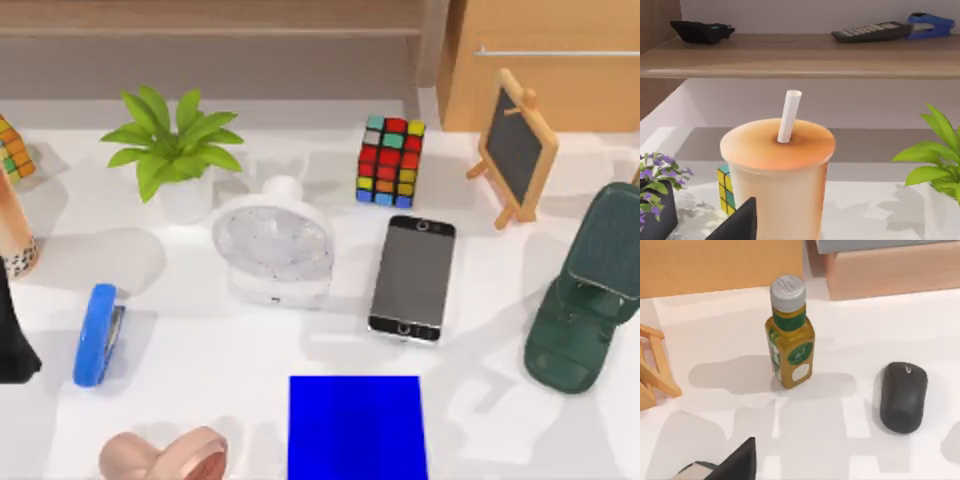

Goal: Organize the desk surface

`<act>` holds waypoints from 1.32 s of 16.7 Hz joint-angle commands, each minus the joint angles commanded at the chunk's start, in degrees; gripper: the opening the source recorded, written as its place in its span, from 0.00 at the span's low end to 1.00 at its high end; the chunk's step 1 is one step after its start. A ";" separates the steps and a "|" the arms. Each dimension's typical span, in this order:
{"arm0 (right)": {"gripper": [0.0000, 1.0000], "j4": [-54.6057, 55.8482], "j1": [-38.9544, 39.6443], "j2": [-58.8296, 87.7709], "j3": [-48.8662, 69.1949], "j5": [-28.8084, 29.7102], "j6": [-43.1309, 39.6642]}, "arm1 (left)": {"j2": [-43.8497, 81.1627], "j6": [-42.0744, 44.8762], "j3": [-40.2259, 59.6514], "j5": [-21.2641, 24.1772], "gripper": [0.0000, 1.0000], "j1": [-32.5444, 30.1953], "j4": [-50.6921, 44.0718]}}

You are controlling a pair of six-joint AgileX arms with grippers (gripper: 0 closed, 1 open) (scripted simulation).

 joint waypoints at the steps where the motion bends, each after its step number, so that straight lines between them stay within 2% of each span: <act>1: 1.00 -3.88 -0.81 6.66 5.35 0.00 0.14 | 0.00 0.00 0.00 0.00 1.00 0.00 0.00; 7: 1.00 -25.56 -5.64 45.11 36.15 0.07 0.91 | 0.00 0.00 0.00 0.00 1.00 0.00 0.00; 12: 1.00 -37.78 -8.55 67.08 56.01 0.13 1.37 | 0.00 0.00 0.00 0.00 1.00 0.00 0.00; 16: 1.00 -42.12 -9.41 74.89 64.31 0.08 1.57 | 0.00 0.00 0.00 0.00 1.00 0.00 0.00; 22: 1.00 -42.36 -9.13 75.46 64.94 0.06 1.57 | 0.00 0.00 0.00 0.00 1.00 0.00 0.00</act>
